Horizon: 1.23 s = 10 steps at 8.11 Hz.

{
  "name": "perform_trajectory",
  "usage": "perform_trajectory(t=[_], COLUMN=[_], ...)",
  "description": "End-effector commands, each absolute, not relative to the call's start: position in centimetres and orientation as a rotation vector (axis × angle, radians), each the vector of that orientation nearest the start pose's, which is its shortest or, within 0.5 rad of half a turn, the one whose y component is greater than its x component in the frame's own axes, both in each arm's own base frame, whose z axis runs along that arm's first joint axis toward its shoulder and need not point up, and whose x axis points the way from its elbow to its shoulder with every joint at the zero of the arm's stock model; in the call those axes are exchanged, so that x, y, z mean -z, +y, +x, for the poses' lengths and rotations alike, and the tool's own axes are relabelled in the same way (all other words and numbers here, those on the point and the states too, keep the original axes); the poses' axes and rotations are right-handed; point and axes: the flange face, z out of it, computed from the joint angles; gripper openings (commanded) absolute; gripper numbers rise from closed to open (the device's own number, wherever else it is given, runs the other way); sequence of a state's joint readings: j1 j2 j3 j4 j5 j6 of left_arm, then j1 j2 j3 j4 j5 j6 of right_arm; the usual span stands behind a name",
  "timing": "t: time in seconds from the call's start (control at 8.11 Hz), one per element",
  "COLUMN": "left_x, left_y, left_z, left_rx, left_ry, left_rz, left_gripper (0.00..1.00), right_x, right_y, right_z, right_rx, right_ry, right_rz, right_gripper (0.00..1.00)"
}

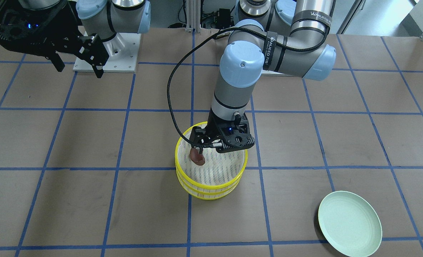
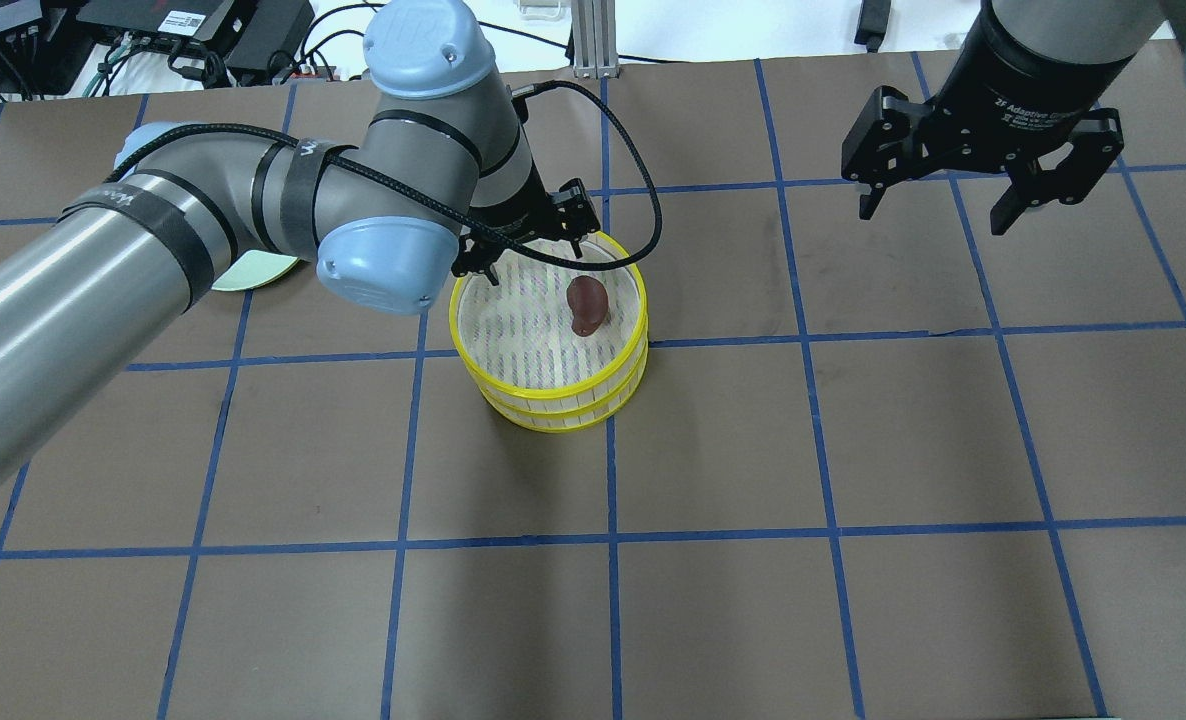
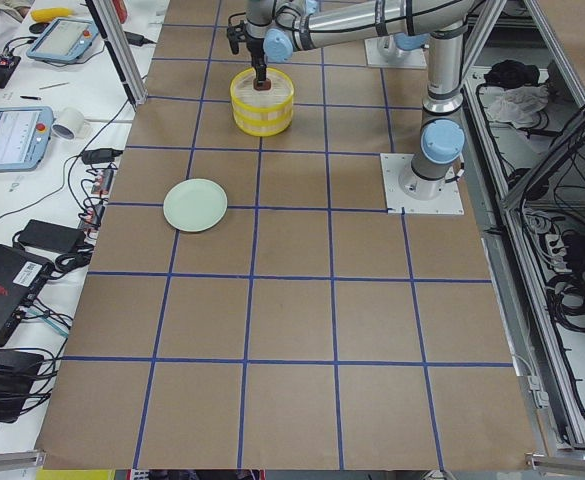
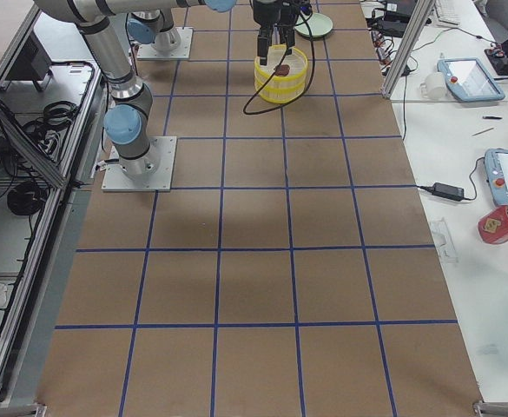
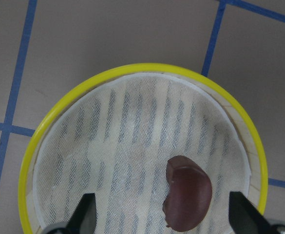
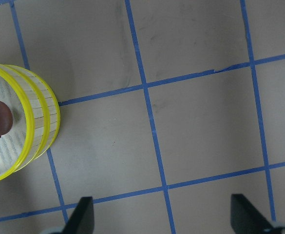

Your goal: Place buns in different layers of steamer

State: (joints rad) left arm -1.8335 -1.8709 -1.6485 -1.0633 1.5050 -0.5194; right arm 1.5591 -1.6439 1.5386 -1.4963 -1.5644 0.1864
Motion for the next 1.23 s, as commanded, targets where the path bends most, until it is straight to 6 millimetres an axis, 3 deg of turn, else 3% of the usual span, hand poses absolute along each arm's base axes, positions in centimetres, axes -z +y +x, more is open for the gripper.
perform_trajectory(t=[0.0, 0.12, 0.25, 0.49, 0.74, 1.11], left_x=[-35.8, -37.1, -39.8, -44.7, -48.1, -48.7], left_y=[-55.7, -56.1, -56.0, -53.8, -50.8, -48.4], left_z=[-25.7, -23.2, -20.9, -15.8, -14.6, -14.4], left_rx=[0.175, 0.148, 0.143, 0.089, 0.115, 0.045], left_ry=[3.204, 3.200, 3.198, 3.190, 3.086, 3.058], left_rz=[-0.476, -0.422, -0.295, -0.238, -0.131, -0.116], left_gripper=[1.00, 1.00, 1.00, 1.00, 1.00, 1.00], right_x=[-53.0, -52.8, -52.9, -52.9, -53.0, -53.2], right_y=[-46.6, -46.7, -46.8, -46.8, -46.8, -46.6], right_z=[13.0, 13.0, 13.0, 13.1, 13.1, 13.1], right_rx=[0.053, 0.050, 0.059, 0.059, 0.061, 0.068], right_ry=[3.107, 3.105, 3.103, 3.101, 3.101, 3.101], right_rz=[0.310, 0.303, 0.293, 0.288, 0.288, 0.288], right_gripper=[1.00, 1.00, 1.00, 1.00, 1.00, 1.00])
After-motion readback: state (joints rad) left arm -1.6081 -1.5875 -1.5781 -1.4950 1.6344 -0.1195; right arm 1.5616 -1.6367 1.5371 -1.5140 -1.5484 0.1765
